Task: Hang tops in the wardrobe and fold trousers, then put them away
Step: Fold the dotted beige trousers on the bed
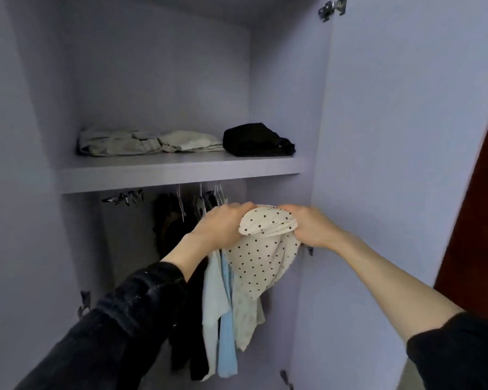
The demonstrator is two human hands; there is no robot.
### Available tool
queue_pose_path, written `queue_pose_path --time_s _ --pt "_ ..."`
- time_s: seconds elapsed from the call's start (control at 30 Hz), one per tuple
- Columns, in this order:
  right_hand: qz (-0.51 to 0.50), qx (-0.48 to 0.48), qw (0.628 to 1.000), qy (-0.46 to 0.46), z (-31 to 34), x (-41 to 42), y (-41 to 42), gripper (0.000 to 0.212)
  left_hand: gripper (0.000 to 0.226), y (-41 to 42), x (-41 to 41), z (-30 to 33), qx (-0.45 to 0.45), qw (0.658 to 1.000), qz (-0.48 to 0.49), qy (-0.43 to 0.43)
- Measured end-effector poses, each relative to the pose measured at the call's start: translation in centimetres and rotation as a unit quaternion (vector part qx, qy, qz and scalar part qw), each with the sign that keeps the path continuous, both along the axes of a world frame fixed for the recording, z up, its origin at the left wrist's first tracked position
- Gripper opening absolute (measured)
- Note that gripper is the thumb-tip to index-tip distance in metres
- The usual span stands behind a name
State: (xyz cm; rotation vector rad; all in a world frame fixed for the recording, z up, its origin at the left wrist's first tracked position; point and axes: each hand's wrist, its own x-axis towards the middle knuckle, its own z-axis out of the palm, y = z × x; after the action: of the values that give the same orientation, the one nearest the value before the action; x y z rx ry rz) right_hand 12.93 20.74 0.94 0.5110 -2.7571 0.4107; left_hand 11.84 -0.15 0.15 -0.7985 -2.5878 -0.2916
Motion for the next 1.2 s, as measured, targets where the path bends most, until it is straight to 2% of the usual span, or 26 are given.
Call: queue_pose_path --time_s 0.1,0.27,0.37,0.47,0.6,0.7,0.77,0.8,0.83,0.9,0.97,1.0,1.07,1.1,1.2 --pt "0.037 0.01 0.999 0.01 4.8 -6.1 -0.7 0.044 0.039 -0.8 -4.8 4.8 0.005 0.999 0.035 -0.001" --pt "0.091 0.048 0.994 0.048 12.8 -14.8 -3.9 0.022 0.042 -3.7 -11.5 12.3 0.022 0.997 0.068 0.026" --pt "0.119 0.05 0.99 0.061 16.3 -20.2 -6.1 0.03 0.031 -6.0 -15.8 15.9 0.019 0.992 0.116 0.049" --pt "0.113 0.062 0.985 0.117 19.9 -26.2 -9.0 0.034 0.024 -8.2 -21.1 19.4 0.024 0.987 0.133 0.086" --pt "0.103 -0.003 0.973 0.206 24.4 -34.2 -12.3 0.036 0.041 -10.4 -28.6 24.2 0.035 0.965 0.177 0.189" --pt "0.074 -0.019 0.952 0.298 25.8 -38.4 -13.4 0.052 0.057 -10.9 -32.7 25.2 0.034 0.931 0.21 0.297" --pt "0.077 -0.031 0.944 0.319 24.7 -40.4 -13.7 0.062 0.06 -11.3 -35.0 24.1 0.035 0.92 0.203 0.332" --pt "0.093 -0.03 0.946 0.308 23.4 -41.5 -13.9 0.064 0.061 -11.6 -36.1 22.8 0.031 0.928 0.197 0.314" --pt "0.114 -0.008 0.955 0.273 22.1 -42.1 -13.7 0.063 0.063 -11.9 -36.7 21.5 0.021 0.947 0.189 0.259" --pt "0.158 0.086 0.975 0.129 18.3 -43.2 -13.5 0.047 0.06 -12.5 -37.5 18.2 -0.009 0.982 0.183 0.046" --pt "0.174 0.174 0.969 -0.025 15.1 -44.0 -13.3 0.015 0.056 -12.9 -37.5 15.5 -0.062 0.961 0.205 -0.173" --pt "0.182 0.182 0.964 -0.065 14.3 -44.2 -13.1 0.017 0.061 -13.0 -37.4 14.8 -0.081 0.943 0.217 -0.24" --pt "0.201 0.156 0.96 -0.114 14.7 -44.1 -12.4 0.02 0.075 -13.2 -37.1 15.3 -0.067 0.922 0.226 -0.306" --pt "0.216 0.153 0.955 -0.133 15.2 -44.0 -12.1 0.03 0.08 -13.1 -36.8 15.5 -0.042 0.921 0.222 -0.317" --pt "0.239 0.094 0.955 -0.148 15.3 -43.7 -11.9 0.05 0.077 -12.0 -37.0 14.2 0.009 0.947 0.207 -0.246"
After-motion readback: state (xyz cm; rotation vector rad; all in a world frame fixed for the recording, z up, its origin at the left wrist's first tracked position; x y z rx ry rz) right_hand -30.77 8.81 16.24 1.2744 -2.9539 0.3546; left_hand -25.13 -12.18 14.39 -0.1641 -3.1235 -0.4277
